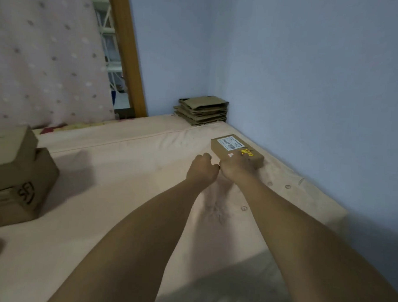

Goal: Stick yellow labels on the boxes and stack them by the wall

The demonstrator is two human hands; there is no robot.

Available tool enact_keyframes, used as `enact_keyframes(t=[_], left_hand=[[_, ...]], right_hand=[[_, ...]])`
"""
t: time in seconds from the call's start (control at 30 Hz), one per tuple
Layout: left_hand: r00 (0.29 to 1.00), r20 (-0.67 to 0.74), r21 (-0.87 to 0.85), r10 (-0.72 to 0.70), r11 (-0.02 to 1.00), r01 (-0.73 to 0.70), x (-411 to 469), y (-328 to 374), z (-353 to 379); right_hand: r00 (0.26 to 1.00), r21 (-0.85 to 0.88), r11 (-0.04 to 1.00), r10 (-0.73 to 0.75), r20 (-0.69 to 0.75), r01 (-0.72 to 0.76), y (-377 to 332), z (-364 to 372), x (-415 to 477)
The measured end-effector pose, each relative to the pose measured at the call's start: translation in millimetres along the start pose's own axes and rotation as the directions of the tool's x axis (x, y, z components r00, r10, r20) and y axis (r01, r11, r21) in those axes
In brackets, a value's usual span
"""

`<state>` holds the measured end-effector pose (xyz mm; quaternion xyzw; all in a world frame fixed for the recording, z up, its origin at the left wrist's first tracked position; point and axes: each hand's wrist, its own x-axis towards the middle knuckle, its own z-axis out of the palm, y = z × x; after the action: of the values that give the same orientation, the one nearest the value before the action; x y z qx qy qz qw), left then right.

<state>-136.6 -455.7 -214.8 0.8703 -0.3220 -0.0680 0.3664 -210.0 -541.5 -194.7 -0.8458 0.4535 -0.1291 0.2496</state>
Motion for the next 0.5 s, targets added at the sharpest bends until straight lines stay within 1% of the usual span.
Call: enact_keyframes(t=[0.03,0.1,0.2,0.37,0.5], left_hand=[[1.000,0.004,0.072,0.010,0.997,-0.010,-7.1,-8.7,-12.8],[1.000,-0.005,0.194,0.025,0.981,-0.024,-22.7,-29.4,-43.9],[0.999,-0.047,0.302,0.020,0.953,-0.004,-46.5,-63.4,-102.5],[0.982,-0.190,0.464,0.012,0.882,0.079,-87.5,-108.9,-213.9],[0.952,-0.303,0.493,-0.036,0.849,0.189,-122.7,-139.9,-301.2]], right_hand=[[0.995,-0.040,0.996,-0.080,0.053,0.082,-11.1,2.5,-10.2],[0.974,-0.098,0.976,-0.181,0.135,0.195,-37.3,9.5,-32.0],[0.929,-0.158,0.928,-0.302,0.214,0.338,-83.3,18.7,-67.2],[0.859,-0.222,0.834,-0.457,0.232,0.504,-165.6,24.3,-121.2],[0.789,-0.221,0.759,-0.571,0.226,0.613,-231.4,28.3,-162.9]])
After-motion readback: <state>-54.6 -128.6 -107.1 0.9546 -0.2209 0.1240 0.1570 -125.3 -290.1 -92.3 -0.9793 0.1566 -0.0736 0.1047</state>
